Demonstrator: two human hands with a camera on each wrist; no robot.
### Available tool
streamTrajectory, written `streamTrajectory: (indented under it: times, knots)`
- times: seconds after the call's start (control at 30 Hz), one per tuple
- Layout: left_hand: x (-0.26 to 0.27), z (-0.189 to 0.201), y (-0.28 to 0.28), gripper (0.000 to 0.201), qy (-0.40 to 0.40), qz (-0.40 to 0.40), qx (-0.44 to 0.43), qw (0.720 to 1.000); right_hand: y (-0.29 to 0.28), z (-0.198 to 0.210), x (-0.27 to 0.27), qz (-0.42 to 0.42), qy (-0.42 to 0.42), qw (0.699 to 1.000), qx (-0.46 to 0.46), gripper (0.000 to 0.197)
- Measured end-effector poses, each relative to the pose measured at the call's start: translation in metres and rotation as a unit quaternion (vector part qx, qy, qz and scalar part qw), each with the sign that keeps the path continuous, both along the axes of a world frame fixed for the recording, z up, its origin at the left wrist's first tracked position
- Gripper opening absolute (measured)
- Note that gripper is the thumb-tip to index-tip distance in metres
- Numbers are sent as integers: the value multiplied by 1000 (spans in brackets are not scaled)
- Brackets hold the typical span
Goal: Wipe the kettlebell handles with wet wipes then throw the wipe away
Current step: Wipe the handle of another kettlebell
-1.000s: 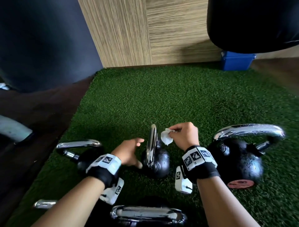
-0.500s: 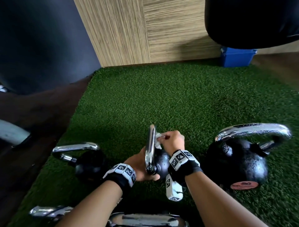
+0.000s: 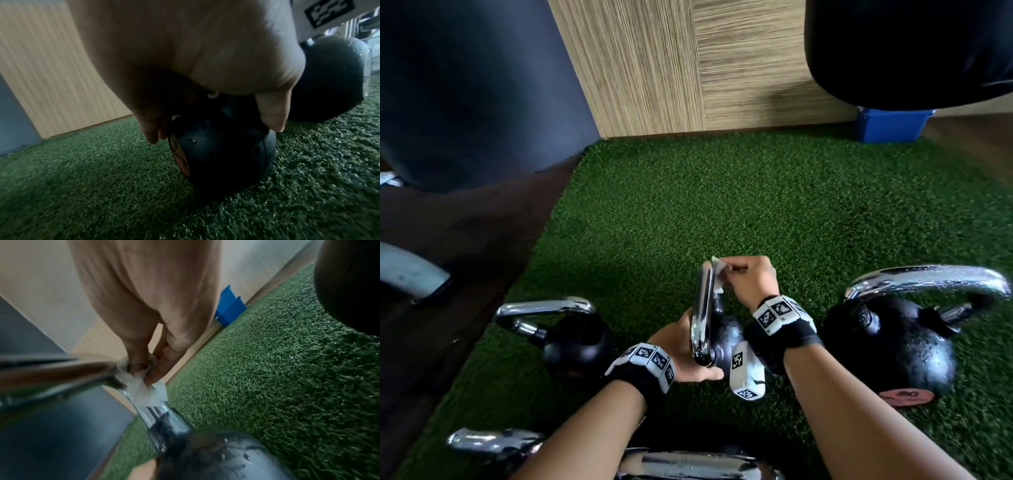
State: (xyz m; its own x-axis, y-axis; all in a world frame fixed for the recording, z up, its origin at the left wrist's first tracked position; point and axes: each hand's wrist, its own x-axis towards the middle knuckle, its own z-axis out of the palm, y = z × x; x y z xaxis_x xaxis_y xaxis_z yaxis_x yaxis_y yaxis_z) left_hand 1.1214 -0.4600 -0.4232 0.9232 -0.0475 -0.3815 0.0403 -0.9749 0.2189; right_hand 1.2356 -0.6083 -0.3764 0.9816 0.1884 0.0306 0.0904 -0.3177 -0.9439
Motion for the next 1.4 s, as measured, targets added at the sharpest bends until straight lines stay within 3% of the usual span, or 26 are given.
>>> streamTrajectory:
  times: [0.17,0.33,0.53,0.77,0.9,1.13,1.4]
  knots:
    - [4,-4,4,101,-12,30,-1,999,-9,8,-8,67,-40,997,3,22]
    - [5,3,5,107,-3,53,-18,998,-15,20,-7,111,-20,994,9,22]
    - [21,14,8,103,15,-27,34,999,-26,24,-29,222,-36,974,-33,20]
    - [30,16,15,99,-7,-67,-43,997,-26,30,-34,233,4,972,17,21]
    - [31,12,19,58,-22,-80,-61,995,-27,22,-45,273,21,962,12,28]
    - [30,12,18,28,-5,-105,-70,992,-26,15,-46,268,29,961,-55,24]
    - [23,18,10,32,2,-90,-109,990,-29,5,-50,257,-4,960,-112,21]
